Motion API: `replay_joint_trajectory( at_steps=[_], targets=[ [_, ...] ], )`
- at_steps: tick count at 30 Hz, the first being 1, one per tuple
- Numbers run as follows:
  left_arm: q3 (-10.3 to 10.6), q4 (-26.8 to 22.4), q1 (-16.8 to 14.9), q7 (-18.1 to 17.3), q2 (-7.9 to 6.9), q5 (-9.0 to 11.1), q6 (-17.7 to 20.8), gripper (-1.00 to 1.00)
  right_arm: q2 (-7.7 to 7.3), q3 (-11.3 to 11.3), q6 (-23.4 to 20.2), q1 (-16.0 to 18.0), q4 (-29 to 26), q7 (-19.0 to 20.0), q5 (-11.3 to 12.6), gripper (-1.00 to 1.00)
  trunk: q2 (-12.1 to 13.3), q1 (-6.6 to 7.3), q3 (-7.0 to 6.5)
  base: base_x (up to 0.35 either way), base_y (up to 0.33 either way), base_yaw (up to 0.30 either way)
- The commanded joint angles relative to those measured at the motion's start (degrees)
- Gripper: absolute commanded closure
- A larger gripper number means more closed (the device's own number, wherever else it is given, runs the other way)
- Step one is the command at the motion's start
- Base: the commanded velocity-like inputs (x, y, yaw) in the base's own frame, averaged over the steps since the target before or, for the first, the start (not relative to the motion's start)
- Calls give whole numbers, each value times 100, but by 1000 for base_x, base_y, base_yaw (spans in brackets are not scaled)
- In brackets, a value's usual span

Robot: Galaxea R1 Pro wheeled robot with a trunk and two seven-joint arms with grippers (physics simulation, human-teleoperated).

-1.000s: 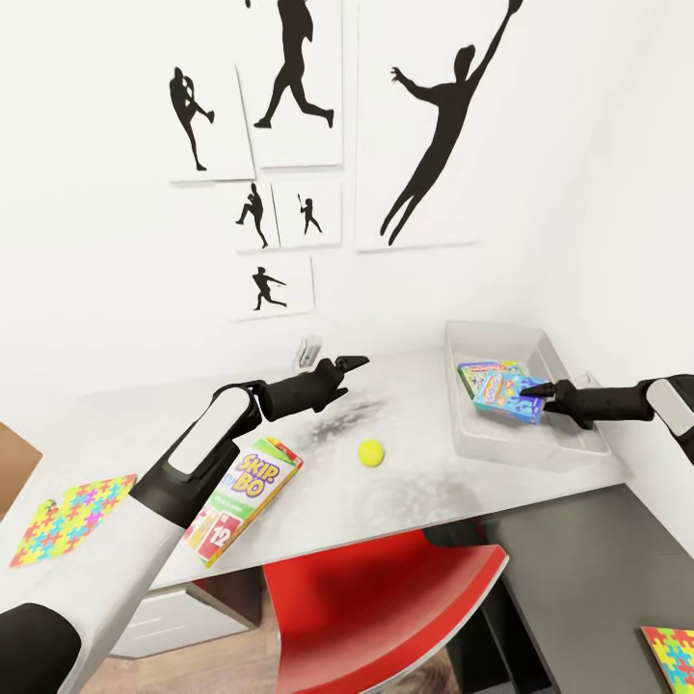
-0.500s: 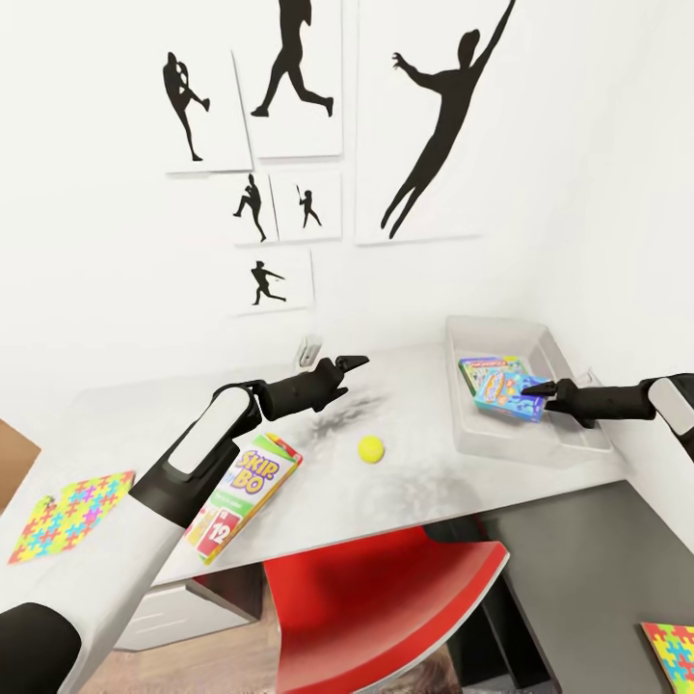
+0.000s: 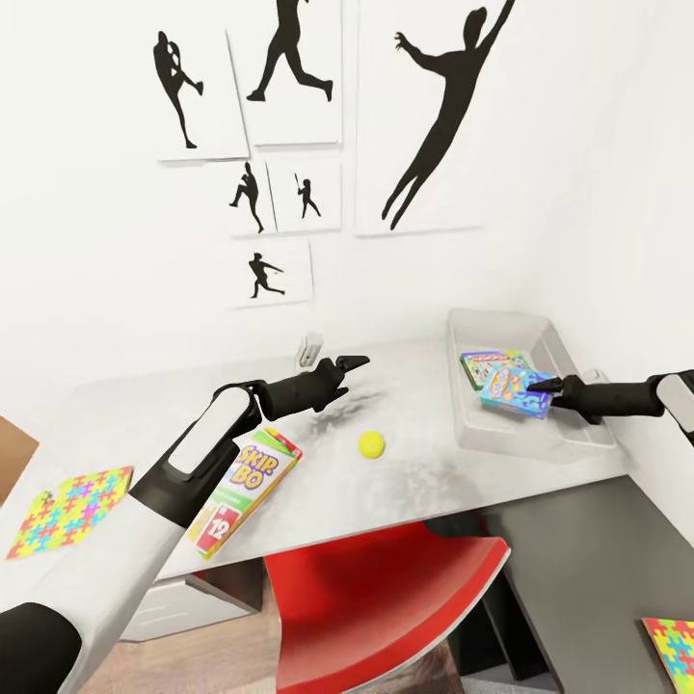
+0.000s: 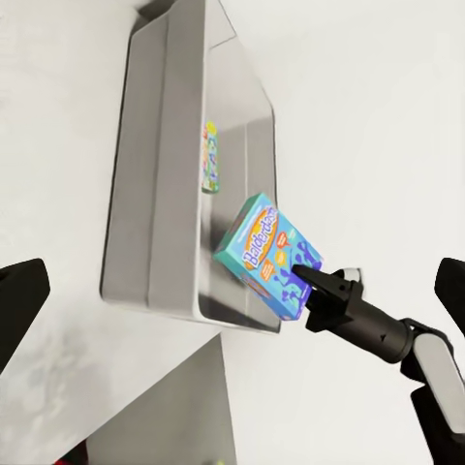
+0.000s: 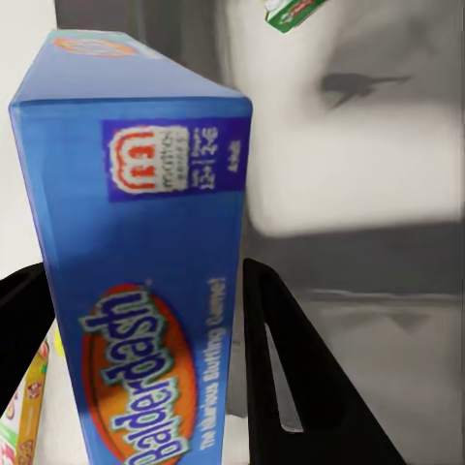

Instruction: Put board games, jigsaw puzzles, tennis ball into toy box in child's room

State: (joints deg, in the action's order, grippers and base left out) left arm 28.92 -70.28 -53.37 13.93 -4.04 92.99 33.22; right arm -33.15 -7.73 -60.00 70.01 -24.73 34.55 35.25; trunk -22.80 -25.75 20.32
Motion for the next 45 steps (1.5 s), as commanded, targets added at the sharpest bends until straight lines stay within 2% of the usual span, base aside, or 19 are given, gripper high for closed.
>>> replay_joint_trajectory(
  at_steps=[1, 14, 22, 26, 29, 30, 33, 45],
  targets=[
    [8, -9, -8, 51, -3, 61, -1, -100, -10, -27, 0, 21, 1, 63, -36, 100, -12, -3, 20, 0, 0, 0],
    [9, -55, -104, 49, -1, 66, 8, -100, -31, -25, 0, 180, -74, 67, -36, 100, -12, -3, 74, 0, 0, 0],
    [8, -320, -354, 64, -7, 85, 15, -100, -33, -20, 0, 204, -217, 64, -36, 100, -12, -3, 79, 0, 0, 0],
    [8, -476, -512, 191, -8, 244, 16, -100, -34, -19, 0, 207, -247, 67, -36, 100, -12, -3, 82, 0, 0, 0],
    [13, -626, -637, 477, -9, 496, 13, -100, -34, -18, 0, 207, -262, 68, -36, 100, -12, -3, 91, 0, 0, 0],
    [13, -626, -637, 477, -9, 496, 13, -100, -34, -18, 0, 207, -262, 68, -36, 100, -12, -3, 94, 0, 0, 0],
    [15, -750, -707, 756, -9, 662, 11, -100, -34, -18, 0, 209, -270, 69, -36, 100, -12, -3, 111, 0, 0, 0],
    [17, -872, -770, 1059, -9, 826, 10, -100, -34, -14, 0, 206, -277, 69, -36, 100, -12, -3, 206, 0, 0, 0]
  ],
)
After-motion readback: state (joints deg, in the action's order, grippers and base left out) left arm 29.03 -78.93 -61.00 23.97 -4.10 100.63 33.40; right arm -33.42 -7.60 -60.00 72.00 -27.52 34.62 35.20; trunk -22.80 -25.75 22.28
